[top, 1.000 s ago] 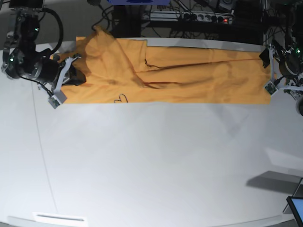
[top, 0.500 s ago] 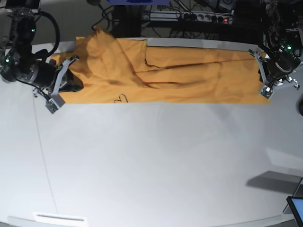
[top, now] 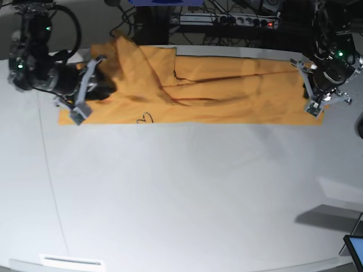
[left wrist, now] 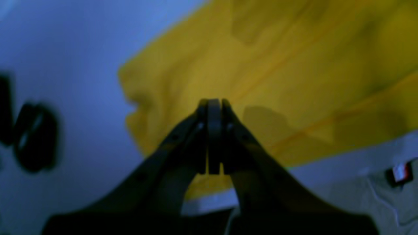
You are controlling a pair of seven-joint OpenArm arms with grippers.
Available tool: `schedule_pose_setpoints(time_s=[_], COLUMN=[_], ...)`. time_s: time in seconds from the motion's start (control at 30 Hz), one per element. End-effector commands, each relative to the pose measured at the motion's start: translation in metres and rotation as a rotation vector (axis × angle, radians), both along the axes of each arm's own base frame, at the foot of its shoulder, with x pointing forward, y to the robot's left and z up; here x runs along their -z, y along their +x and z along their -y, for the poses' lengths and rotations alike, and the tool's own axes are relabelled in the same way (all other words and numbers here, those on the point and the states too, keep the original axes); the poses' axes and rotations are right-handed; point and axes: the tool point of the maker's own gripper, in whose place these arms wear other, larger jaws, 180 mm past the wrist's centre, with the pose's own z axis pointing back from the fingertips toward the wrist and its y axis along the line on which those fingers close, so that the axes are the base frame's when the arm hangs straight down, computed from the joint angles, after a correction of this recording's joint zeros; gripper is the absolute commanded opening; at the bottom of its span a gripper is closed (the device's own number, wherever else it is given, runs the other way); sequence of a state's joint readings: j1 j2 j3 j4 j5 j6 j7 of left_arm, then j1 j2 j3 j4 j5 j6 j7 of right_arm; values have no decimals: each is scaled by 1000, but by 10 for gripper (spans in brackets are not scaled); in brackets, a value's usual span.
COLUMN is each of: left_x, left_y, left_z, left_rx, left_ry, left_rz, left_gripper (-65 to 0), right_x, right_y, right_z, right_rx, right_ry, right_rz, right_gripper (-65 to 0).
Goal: Fold the T-shirt properly
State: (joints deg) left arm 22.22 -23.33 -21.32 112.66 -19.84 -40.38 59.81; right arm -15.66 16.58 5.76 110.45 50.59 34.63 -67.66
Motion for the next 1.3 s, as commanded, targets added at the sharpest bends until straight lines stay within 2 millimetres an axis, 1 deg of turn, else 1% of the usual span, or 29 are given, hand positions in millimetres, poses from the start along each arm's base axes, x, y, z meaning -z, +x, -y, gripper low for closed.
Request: schedule_pose_setpoints(time_s=[0.0, 0.03, 0.13, 0.2, 0.23, 0.27, 0.3, 0.33, 0.37, 0.4, 0.43, 0.5, 0.6, 0.83, 0.9, 1.0, 1.13, 1.27], left_x=[-3, -1, 10, 20, 24, 27, 31, 33, 35, 36, 36, 37, 36, 30, 30, 32, 27, 12], left_y=[0, -1, -3, -6, -5, -5, -5, -5, -3, -2, 0, 3, 8, 14, 14, 11, 13, 24], left_z=[-7, -6, 4, 11, 16, 19, 21, 23, 26, 28, 29, 31, 32, 36, 33, 24, 20, 15], left_rx=[-2, -2, 26, 40, 51, 53, 51, 49, 52, 54, 58, 60, 64, 82, 89, 117, 137, 131], left_ry=[28, 34, 41, 23, 9, -11, -28, -44, -66, -82, -99, -125, -155, -180, -159, -57, -4, -2], left_rz=[10, 15, 18, 20, 33, 45, 56, 69, 90, 105, 121, 147, 186, 235, 230, 202, 203, 271], left_gripper=[-648, -648, -648, -650, -650, -650, -650, -650, -650, -650, -650, -650, -650, -650, -650, -650, -650, -650], right_x=[-10, -10, -12, -12, -9, -6, -3, 1, 4, 7, 10, 13, 20, 36, 38, 41, 40, 38], right_y=[4, 2, 0, 0, -2, -2, -3, -5, -8, -9, -12, -14, -17, -14, -13, -13, -12, -4], right_z=[-7, -12, -22, -23, -21, -22, -22, -22, -24, -24, -25, -29, -34, -26, -23, -18, -16, -12], right_rx=[-14, -22, -29, -23, -18, -20, -24, -29, -32, -33, -33, -37, -32, -30, -32, -38, -39, -40], right_ry=[30, 43, 82, 85, 68, 52, 33, 14, 1, -12, -25, -39, -72, -221, -251, -286, -293, -315], right_rz=[42, 40, 52, 64, 66, 70, 77, 78, 83, 92, 101, 130, 164, 190, 194, 196, 201, 210], right_gripper=[-428, -425, -425, -428, -443, -473, -524, -593, -650, -650, -633, -647, -647, -647, -647, -647, -647, -647])
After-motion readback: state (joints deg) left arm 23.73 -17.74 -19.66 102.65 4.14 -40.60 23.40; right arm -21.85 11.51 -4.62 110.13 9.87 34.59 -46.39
